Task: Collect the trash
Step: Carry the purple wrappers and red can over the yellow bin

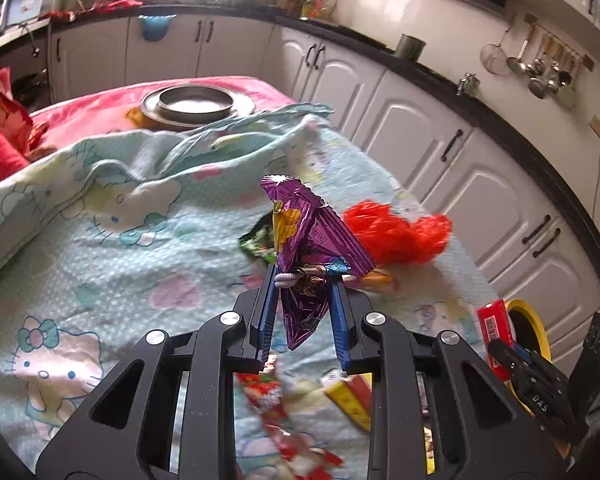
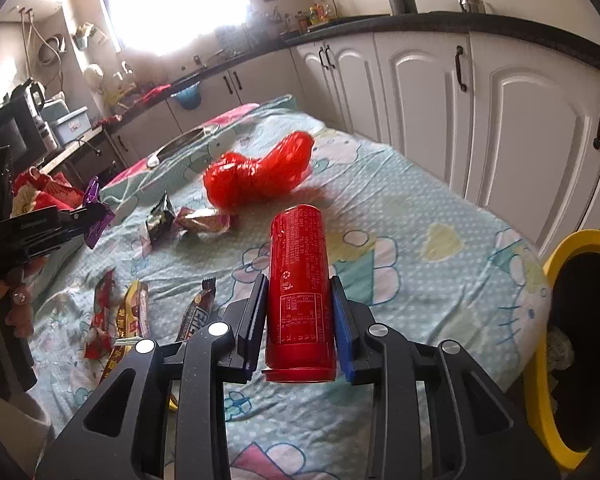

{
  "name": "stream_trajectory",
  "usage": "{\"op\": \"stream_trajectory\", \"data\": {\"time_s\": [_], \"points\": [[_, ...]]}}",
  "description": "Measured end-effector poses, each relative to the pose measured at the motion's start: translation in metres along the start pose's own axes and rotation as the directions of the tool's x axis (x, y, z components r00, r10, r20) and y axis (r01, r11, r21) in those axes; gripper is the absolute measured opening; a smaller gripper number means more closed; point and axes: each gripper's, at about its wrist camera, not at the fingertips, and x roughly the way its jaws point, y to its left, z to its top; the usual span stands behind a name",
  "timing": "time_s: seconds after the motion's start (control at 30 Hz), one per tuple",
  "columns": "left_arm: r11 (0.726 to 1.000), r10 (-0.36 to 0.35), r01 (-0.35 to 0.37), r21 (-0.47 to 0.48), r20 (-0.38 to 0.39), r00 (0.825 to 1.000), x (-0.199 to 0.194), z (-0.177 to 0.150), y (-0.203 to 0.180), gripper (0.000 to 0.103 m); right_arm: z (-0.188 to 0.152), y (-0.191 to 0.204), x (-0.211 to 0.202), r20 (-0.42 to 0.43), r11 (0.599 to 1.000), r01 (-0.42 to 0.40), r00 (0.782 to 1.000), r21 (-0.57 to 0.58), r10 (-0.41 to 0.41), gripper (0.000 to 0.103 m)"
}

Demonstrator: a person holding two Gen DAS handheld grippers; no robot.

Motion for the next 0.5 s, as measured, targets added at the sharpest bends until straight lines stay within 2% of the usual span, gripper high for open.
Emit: {"op": "stream_trajectory", "data": {"time_s": [0.5], "points": [[0.988, -0.106, 0.102, 0.113, 0.028, 0.994, -0.012, -0.008, -0.074, 0.018, 0.01, -0.02, -0.052, 0.115, 0.999, 0.01, 0.993, 0.033, -0.014, 0.029]]}}
